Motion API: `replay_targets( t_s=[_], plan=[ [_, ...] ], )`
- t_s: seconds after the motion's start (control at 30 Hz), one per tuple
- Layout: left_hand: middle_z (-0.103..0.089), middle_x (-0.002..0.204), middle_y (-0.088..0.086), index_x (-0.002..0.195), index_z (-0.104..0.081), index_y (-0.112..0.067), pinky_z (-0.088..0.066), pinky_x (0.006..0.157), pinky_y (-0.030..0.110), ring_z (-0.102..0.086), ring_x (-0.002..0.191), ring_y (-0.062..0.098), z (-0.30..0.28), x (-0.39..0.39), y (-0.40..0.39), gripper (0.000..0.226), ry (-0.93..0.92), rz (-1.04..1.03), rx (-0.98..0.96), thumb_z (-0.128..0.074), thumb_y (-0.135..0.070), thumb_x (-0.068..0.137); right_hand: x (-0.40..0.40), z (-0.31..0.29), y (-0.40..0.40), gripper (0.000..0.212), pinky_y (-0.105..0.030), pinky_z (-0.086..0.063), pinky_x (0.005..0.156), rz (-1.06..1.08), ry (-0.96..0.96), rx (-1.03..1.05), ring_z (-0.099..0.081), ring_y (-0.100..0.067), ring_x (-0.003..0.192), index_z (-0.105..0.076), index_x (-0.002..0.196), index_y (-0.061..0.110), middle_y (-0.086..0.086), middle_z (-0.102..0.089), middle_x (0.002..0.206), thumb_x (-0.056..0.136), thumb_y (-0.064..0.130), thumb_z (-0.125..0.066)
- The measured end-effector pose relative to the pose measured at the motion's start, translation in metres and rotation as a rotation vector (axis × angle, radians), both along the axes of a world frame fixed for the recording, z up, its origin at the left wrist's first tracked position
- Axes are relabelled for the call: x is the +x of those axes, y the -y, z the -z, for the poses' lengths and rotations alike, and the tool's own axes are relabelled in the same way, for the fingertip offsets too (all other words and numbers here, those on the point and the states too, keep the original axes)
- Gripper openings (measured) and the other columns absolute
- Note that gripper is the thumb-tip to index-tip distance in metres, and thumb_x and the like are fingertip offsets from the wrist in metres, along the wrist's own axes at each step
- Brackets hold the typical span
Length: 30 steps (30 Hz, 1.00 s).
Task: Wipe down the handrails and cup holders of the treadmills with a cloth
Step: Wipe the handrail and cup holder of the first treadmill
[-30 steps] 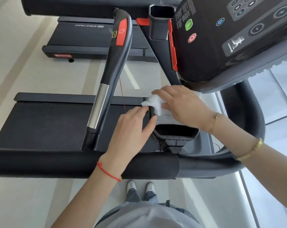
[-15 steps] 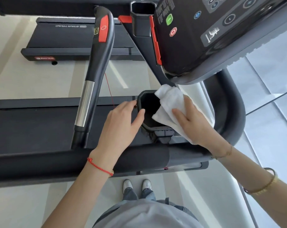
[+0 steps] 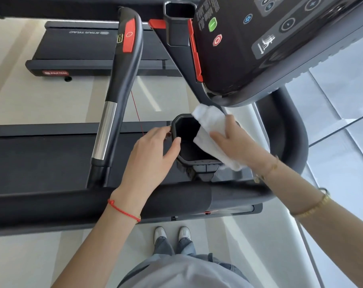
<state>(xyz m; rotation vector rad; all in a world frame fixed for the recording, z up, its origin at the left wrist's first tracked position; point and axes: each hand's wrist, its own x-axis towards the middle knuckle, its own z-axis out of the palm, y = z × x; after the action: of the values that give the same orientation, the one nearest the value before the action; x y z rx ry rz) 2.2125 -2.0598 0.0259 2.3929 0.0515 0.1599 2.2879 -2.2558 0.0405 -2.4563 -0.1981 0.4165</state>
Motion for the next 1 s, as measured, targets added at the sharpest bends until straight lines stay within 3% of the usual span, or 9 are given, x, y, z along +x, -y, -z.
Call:
replay_targets(
  t_s=[0.1,0.2,0.3,0.37,0.47,0.53,0.6,0.83,1.0],
  plan=[
    [-0.064,0.113,-0.005,0.131,-0.059,-0.017,-0.044,0.09,0.024,-0.059,0.104,0.013,0.0,0.0,0.0,0.041,-0.002,0.001,0.001,-0.049,-0.04,0.098,0.007,-0.008,-0.004,0.034,-0.028,-0.038,0.081,-0.017,-0.019,0.081,-0.052,-0.021,0.101,-0.037,0.13,0.005,-0.006,-0.053,0.114,0.1,0.02,-0.046],
    [-0.064,0.112,-0.005,0.131,-0.059,-0.018,-0.046,0.091,0.026,-0.059,0.104,0.012,0.0,0.0,0.0,0.043,-0.006,0.001,-0.005,-0.048,-0.042,0.097,-0.015,0.002,0.006,0.018,-0.011,-0.035,0.064,0.007,0.05,0.063,-0.049,-0.012,0.081,-0.036,0.11,0.006,-0.003,-0.048,0.094,0.099,0.016,-0.046],
    [-0.064,0.112,-0.006,0.13,-0.06,-0.018,-0.046,0.09,0.026,-0.059,0.104,0.011,0.0,0.001,0.001,0.043,-0.007,-0.003,-0.009,-0.047,-0.043,0.096,-0.027,0.009,0.009,0.014,-0.011,-0.035,0.061,0.023,0.103,0.091,-0.044,-0.01,0.076,-0.033,0.1,0.009,-0.005,-0.045,0.097,0.098,0.013,-0.047],
    [-0.064,0.112,-0.005,0.13,-0.059,-0.018,-0.044,0.088,0.024,-0.059,0.104,0.012,0.001,0.001,0.001,0.043,-0.006,-0.007,-0.001,-0.048,-0.042,0.096,-0.02,0.006,0.006,0.018,-0.014,-0.034,0.063,-0.028,0.15,0.056,-0.045,-0.014,0.077,-0.036,0.11,0.003,-0.01,-0.044,0.108,0.098,0.011,-0.047],
    [-0.064,0.114,-0.005,0.133,-0.058,-0.018,-0.044,0.089,0.025,-0.06,0.106,0.014,0.0,0.0,0.001,0.042,-0.004,-0.015,0.014,-0.05,-0.04,0.098,-0.003,-0.002,0.004,0.049,-0.017,-0.03,0.078,-0.211,0.227,-0.033,-0.048,-0.032,0.108,-0.028,0.141,-0.001,-0.016,-0.038,0.136,0.098,0.009,-0.049],
    [-0.064,0.113,-0.004,0.133,-0.058,-0.018,-0.048,0.09,0.03,-0.06,0.105,0.016,-0.001,-0.001,0.002,0.042,0.0,-0.013,0.021,-0.05,-0.04,0.098,0.009,-0.007,0.005,0.053,-0.025,-0.031,0.102,-0.4,0.305,-0.094,-0.042,-0.033,0.127,-0.029,0.144,0.0,-0.016,-0.036,0.143,0.097,0.007,-0.05],
    [-0.065,0.107,-0.004,0.13,-0.06,-0.018,-0.051,0.088,0.035,-0.061,0.099,0.017,-0.003,-0.002,0.002,0.04,0.004,-0.014,0.017,-0.049,-0.039,0.097,0.024,-0.012,0.004,0.05,-0.038,-0.031,0.111,-0.594,0.339,-0.151,-0.039,-0.031,0.132,-0.033,0.144,0.001,-0.015,-0.039,0.144,0.097,0.007,-0.049],
    [-0.061,0.095,-0.005,0.117,-0.061,-0.019,-0.043,0.072,0.029,-0.056,0.082,0.018,-0.003,-0.001,0.003,0.029,-0.009,-0.038,0.057,-0.051,-0.039,0.097,0.05,-0.015,-0.031,0.039,-0.046,-0.049,0.078,-0.808,0.455,-0.265,-0.059,-0.028,0.1,-0.041,0.14,0.013,-0.002,-0.054,0.129,0.101,0.017,-0.044],
    [-0.063,0.101,-0.008,0.122,-0.062,-0.021,-0.049,0.079,0.031,-0.059,0.09,0.014,-0.003,-0.002,0.002,0.034,-0.002,-0.036,0.018,-0.051,-0.04,0.096,0.042,-0.008,-0.002,0.047,-0.043,-0.043,0.095,-0.695,0.444,-0.222,-0.05,-0.03,0.116,-0.035,0.145,0.012,-0.007,-0.051,0.131,0.099,0.013,-0.047]
  ],
)
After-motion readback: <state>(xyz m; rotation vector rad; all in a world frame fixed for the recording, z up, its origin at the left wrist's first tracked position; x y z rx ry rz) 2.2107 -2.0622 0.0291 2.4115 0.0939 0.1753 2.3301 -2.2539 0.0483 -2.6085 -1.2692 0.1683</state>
